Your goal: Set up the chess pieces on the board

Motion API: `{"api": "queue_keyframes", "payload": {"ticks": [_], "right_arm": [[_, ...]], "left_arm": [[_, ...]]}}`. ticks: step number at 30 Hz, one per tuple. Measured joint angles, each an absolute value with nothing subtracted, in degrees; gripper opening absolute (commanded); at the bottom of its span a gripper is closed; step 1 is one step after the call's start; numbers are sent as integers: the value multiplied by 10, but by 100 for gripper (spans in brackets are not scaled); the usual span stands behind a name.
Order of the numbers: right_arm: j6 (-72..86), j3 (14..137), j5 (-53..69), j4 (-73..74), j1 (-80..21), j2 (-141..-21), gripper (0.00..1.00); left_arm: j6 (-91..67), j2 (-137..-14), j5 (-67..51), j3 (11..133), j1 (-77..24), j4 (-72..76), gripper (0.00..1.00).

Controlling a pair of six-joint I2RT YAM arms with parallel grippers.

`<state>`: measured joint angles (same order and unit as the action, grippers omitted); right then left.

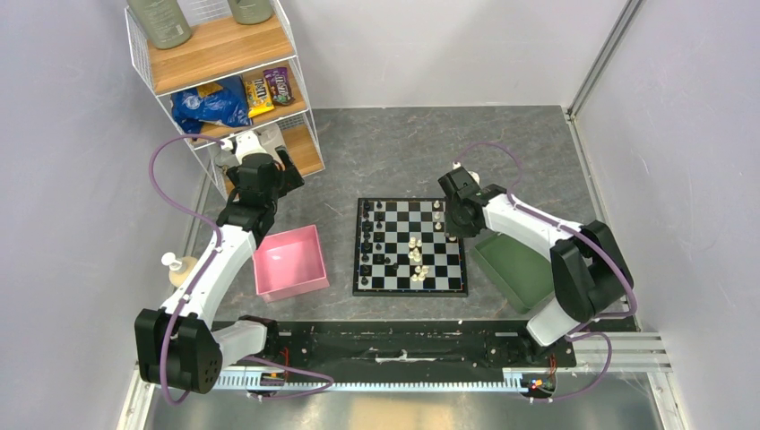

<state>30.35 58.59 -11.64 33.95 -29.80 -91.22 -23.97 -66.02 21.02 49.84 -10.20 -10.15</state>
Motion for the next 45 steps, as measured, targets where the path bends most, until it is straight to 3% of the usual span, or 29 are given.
{"api": "queue_keyframes", "payload": {"ticks": [11, 19, 33, 45], "right_arm": [[288, 628, -83, 361, -302, -848, 49], [290, 678, -62, 359, -369, -901, 50], [289, 732, -52, 362, -425, -992, 50], [284, 752, -59, 384, -440, -1032, 41]], "left_arm": [[-240, -660, 210, 498, -102, -102, 100], [-240, -658, 210, 498, -102, -102, 100], [-240, -653, 211, 498, -102, -102, 100], [-240, -653, 214, 498, -102, -102, 100]]}}
